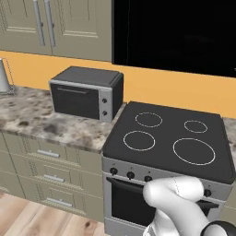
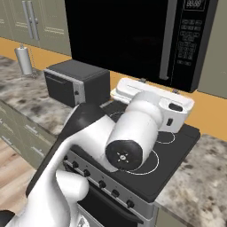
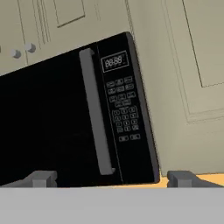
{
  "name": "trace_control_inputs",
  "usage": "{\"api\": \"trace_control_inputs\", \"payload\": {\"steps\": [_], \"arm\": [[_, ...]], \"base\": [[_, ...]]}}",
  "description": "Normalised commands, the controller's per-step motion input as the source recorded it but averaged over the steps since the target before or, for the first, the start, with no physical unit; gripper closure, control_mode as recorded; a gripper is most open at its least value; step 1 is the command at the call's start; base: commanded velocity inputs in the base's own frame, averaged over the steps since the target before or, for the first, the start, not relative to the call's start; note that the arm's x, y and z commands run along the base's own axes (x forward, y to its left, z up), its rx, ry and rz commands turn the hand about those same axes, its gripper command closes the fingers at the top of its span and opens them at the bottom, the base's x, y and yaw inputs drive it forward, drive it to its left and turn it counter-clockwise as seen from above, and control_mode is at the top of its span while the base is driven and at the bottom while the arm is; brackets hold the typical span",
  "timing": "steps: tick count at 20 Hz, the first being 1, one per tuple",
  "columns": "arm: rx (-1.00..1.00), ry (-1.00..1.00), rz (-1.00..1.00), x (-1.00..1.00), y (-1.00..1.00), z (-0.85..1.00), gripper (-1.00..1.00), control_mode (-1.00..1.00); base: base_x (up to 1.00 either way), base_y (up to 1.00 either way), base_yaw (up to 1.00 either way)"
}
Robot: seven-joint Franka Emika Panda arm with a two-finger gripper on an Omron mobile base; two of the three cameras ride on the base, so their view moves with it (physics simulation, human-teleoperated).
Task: Place the bowl containing the squash and tomato in the microwave. Close the microwave door and press the start button to microwave the meal.
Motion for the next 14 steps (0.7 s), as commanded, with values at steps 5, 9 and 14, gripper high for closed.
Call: {"api": "trace_control_inputs", "payload": {"steps": [5,9,14], "arm": [[-0.35,0.0,0.19,-0.53,-0.01,0.0,-1.0,-1.0],[-0.42,-0.02,0.12,-0.02,0.13,-0.01,-1.0,-1.0],[-0.43,-0.05,0.05,0.15,0.7,0.0,1.0,-1.0]], "base": [[0.0,0.0,0.0],[0.0,0.0,0.0],[0.0,0.0,0.0]]}}
